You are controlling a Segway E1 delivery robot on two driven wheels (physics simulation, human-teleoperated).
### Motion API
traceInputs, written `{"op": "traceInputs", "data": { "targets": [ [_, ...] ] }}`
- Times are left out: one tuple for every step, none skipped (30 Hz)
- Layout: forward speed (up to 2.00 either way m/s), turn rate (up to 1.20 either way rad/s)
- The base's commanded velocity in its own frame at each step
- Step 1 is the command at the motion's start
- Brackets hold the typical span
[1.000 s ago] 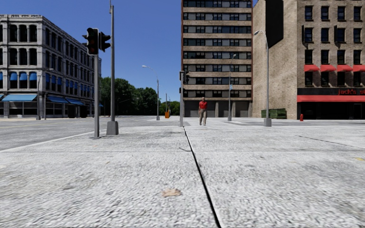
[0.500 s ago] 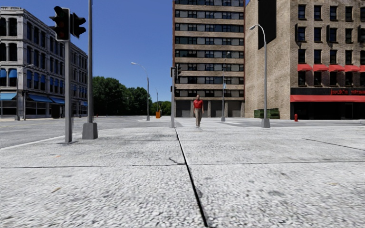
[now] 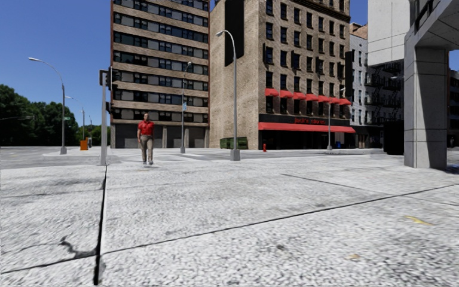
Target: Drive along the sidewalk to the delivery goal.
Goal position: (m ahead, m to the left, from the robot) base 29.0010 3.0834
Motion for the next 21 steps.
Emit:
{"op": "traceInputs", "data": {
  "targets": [
    [2.0,-0.03],
    [2.0,0.0],
    [2.0,0.0],
    [2.0,0.0],
    [2.0,0.0],
    [2.0,0.0],
    [2.0,0.0],
    [2.0,0.0],
    [2.0,0.0],
    [2.0,0.0],
    [2.0,0.0],
    [2.0,0.0],
    [2.0,0.0],
    [2.0,0.0],
    [2.0,0.0],
    [2.0,0.0],
    [2.0,0.0],
    [2.0,0.0],
    [2.0,0.0],
    [2.0,0.0],
    [2.0,0.0]
  ]
}}
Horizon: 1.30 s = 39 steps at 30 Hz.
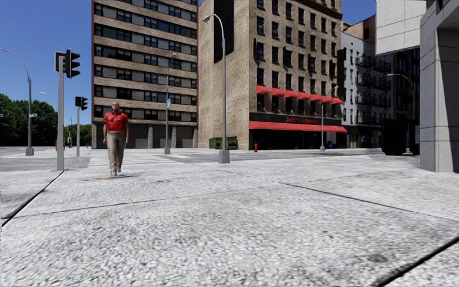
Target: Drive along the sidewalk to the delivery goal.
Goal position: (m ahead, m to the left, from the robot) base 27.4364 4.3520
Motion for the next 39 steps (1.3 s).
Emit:
{"op": "traceInputs", "data": {
  "targets": [
    [2.0,0.0],
    [2.0,0.0],
    [2.0,0.0],
    [2.0,0.0],
    [2.0,0.0],
    [2.0,0.0],
    [2.0,0.0],
    [2.0,0.0],
    [2.0,0.0],
    [2.0,0.0],
    [2.0,0.0],
    [2.0,0.0],
    [2.0,0.0],
    [2.0,0.0],
    [2.0,0.0],
    [2.0,0.0],
    [2.0,0.0],
    [2.0,0.0],
    [2.0,0.0],
    [2.0,0.0],
    [2.0,0.0],
    [2.0,0.0],
    [2.0,0.12],
    [2.0,0.19],
    [2.0,0.25],
    [2.0,0.25],
    [2.0,0.31],
    [2.0,0.33],
    [2.0,0.34],
    [2.0,0.34],
    [2.0,0.37],
    [2.0,0.59],
    [2.0,0.78],
    [2.0,0.78],
    [2.0,0.91],
    [2.0,0.91],
    [2.0,0.74],
    [2.0,0.28],
    [2.0,0.09]
  ]
}}
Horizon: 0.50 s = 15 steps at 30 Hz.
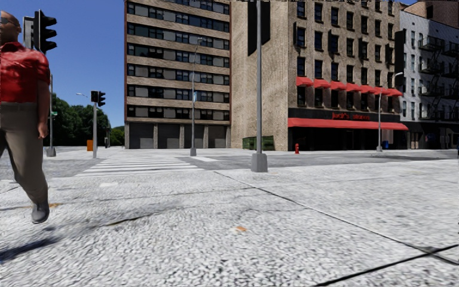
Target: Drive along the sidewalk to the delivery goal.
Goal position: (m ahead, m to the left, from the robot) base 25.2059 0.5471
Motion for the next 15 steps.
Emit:
{"op": "traceInputs", "data": {
  "targets": [
    [2.0,0.02],
    [2.0,0.01],
    [2.0,0.01],
    [2.0,0.01],
    [2.0,0.01],
    [2.0,0.01],
    [2.0,0.19],
    [2.0,0.19],
    [2.0,0.43],
    [2.0,0.72],
    [2.0,0.81],
    [2.0,0.83],
    [2.0,0.76],
    [2.0,0.51],
    [2.0,0.32]
  ]
}}
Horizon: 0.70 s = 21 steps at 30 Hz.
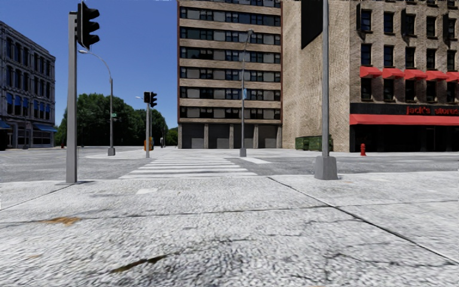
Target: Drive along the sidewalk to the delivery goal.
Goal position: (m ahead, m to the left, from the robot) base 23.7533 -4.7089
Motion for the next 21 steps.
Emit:
{"op": "traceInputs", "data": {
  "targets": [
    [2.0,0.2],
    [2.0,0.2],
    [2.0,0.13],
    [2.0,0.13],
    [2.0,0.12],
    [2.0,0.28],
    [2.0,0.58],
    [2.0,0.86],
    [2.0,0.93],
    [2.0,0.94],
    [2.0,0.82],
    [2.0,0.82],
    [2.0,0.03],
    [2.0,0.01],
    [2.0,0.01],
    [2.0,0.0],
    [2.0,0.0],
    [2.0,0.0],
    [2.0,0.0],
    [2.0,0.0],
    [2.0,0.0]
  ]
}}
